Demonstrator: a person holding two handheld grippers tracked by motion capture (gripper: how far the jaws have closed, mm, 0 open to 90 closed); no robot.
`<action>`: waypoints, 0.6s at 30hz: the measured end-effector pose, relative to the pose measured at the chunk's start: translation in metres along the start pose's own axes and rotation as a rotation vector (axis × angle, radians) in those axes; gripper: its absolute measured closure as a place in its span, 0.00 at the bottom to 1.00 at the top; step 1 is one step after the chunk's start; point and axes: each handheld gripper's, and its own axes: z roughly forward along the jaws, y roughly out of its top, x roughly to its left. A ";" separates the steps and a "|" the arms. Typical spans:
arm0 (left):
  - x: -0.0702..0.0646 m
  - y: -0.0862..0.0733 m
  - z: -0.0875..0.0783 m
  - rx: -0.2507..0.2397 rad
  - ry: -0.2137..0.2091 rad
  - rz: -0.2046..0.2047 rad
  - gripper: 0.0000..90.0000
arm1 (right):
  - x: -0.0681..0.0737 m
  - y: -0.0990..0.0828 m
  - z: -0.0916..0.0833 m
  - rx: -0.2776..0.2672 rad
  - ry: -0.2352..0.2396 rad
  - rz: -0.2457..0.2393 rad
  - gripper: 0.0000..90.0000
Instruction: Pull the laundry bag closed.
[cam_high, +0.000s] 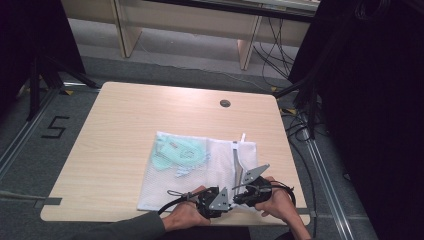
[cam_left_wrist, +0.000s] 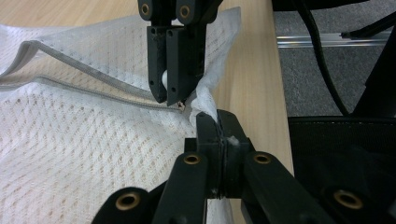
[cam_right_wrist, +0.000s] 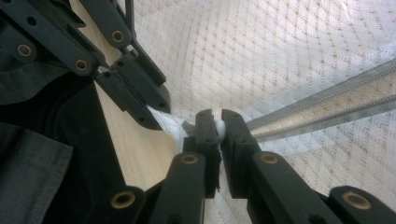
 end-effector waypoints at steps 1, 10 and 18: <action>-0.001 0.000 0.000 -0.003 0.004 -0.013 0.99 | 0.000 0.000 0.000 -0.001 0.000 -0.002 0.96; 0.001 0.001 -0.001 -0.008 0.005 -0.006 0.99 | -0.001 0.001 -0.001 -0.010 -0.003 0.009 0.96; 0.001 0.003 0.000 -0.018 0.017 0.002 0.98 | -0.003 0.000 -0.004 -0.033 -0.005 0.002 0.96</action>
